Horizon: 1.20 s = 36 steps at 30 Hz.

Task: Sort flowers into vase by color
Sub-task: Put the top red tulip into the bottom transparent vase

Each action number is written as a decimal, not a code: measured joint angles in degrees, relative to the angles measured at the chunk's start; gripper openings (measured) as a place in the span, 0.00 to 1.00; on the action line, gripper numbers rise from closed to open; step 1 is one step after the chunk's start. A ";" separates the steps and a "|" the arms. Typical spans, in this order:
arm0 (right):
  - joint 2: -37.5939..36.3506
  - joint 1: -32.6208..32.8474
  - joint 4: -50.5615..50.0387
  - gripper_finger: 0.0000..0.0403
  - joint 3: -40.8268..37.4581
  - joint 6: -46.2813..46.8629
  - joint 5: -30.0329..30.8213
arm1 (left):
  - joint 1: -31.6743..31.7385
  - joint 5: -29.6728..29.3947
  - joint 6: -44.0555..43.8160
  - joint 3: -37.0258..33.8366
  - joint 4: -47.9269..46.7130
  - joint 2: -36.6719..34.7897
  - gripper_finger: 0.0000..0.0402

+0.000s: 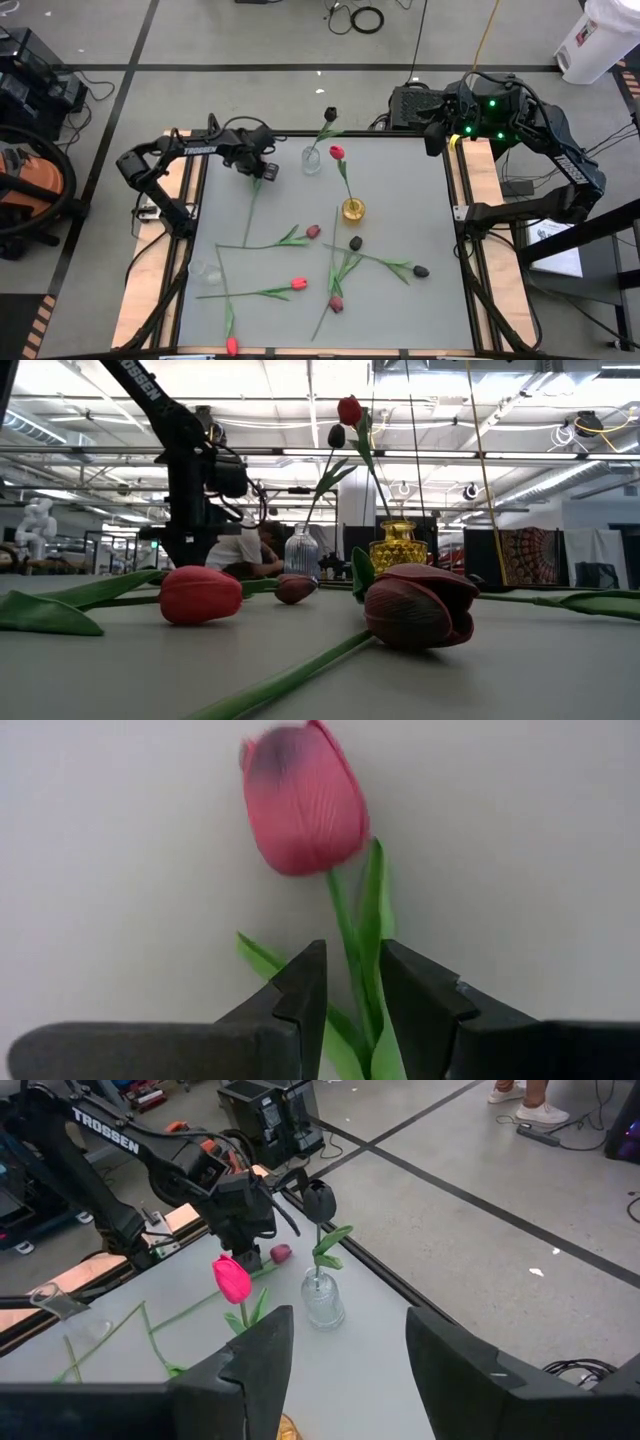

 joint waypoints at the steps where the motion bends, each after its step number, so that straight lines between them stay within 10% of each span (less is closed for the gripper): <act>1: 0.00 0.02 0.01 0.46 0.00 -0.01 0.00 | -0.02 0.20 0.00 0.00 -0.09 0.00 0.26; 36: -0.02 0.00 0.00 0.46 0.00 1.04 -0.20 | -1.64 3.61 -1.35 0.09 -0.25 3.50 0.26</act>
